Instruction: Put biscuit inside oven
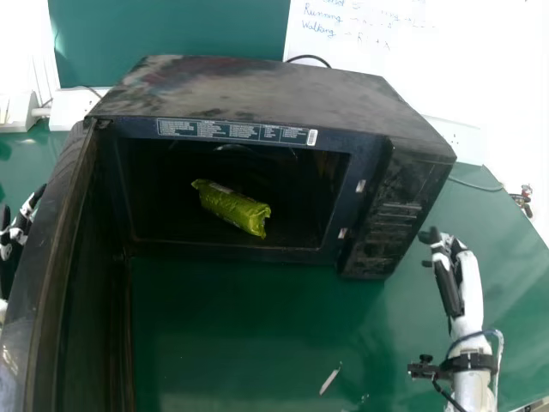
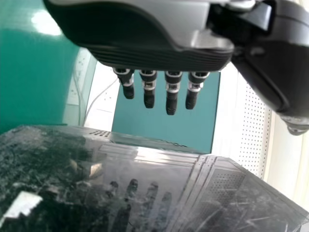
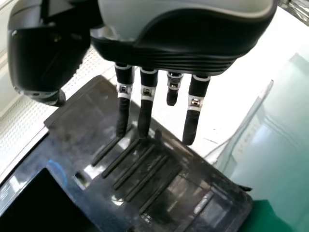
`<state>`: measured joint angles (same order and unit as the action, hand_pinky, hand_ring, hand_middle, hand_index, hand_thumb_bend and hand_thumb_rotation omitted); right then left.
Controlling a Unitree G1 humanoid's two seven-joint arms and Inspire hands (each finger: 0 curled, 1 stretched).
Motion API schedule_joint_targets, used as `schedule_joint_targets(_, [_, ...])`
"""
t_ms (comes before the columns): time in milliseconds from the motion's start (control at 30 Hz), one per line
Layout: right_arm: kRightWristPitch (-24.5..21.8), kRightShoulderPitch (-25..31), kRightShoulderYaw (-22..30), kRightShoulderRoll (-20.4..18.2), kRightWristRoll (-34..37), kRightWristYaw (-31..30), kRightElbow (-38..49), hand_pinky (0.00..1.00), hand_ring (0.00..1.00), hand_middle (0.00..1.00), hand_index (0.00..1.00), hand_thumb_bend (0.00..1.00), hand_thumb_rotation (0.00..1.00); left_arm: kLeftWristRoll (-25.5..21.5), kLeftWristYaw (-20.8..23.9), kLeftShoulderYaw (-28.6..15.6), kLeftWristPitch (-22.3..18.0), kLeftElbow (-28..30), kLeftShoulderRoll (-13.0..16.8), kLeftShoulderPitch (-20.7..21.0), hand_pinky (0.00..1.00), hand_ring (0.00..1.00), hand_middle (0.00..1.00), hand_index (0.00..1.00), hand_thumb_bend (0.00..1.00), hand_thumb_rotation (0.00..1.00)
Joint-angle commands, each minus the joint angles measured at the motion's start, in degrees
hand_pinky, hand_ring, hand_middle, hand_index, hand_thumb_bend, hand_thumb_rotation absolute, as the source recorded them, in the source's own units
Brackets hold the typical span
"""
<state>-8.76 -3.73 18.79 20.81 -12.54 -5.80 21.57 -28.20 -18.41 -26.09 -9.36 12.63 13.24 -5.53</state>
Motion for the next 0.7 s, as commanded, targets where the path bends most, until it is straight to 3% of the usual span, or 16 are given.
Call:
schedule_joint_targets(0, [2.3,-0.5,1.4,-0.8,2.0,1.5,-2.5,0.62,0.7,0.71,0.67,0.71,0.37,-0.7,-0.5,-1.0,-0.6,-0.9,0.7,-0.1,1.0,1.0,0.98,1.0,0.99,0.99])
schedule_joint_targets(233, [10.8,-1.9,3.0,-1.1,8.2,3.3,-11.7,0.58,0.68,0.7,0.66,0.7,0.38,-0.9,-0.6,-1.5,-0.5,-1.2,1.2,-0.1,1.0,1.0,0.98,1.0,0.98,1.0])
schedule_joint_targets(333, [12.4,-2.5,3.6,-1.5,10.9,3.6,-14.1,0.44,0.53,0.57,0.65,0.7,0.32,-1.0,-0.5,-1.7,-0.5,-1.5,1.3,-0.1,1.0,1.0,0.98,1.0,0.98,0.99])
schedule_joint_targets(367, [13.0,-2.6,3.6,-1.5,11.3,3.7,-14.8,0.44,0.53,0.58,0.65,0.69,0.31,-1.1,-0.6,-1.8,-0.6,-1.7,1.3,0.0,1.0,1.0,0.98,1.0,0.98,0.99])
schedule_joint_targets(467, [14.4,-3.1,3.6,-1.6,12.8,3.7,-17.1,0.6,0.66,0.67,0.64,0.68,0.32,-1.3,-1.1,-2.0,-1.0,-2.4,1.4,0.3,1.0,1.0,0.98,1.0,0.98,1.0])
schedule_joint_targets(667, [13.1,-5.1,5.2,-2.9,22.6,1.1,-21.2,0.84,0.77,0.74,0.66,0.73,0.38,-2.3,-3.1,-2.8,-4.0,-5.8,0.8,2.3,1.0,1.0,0.98,1.0,0.99,0.99])
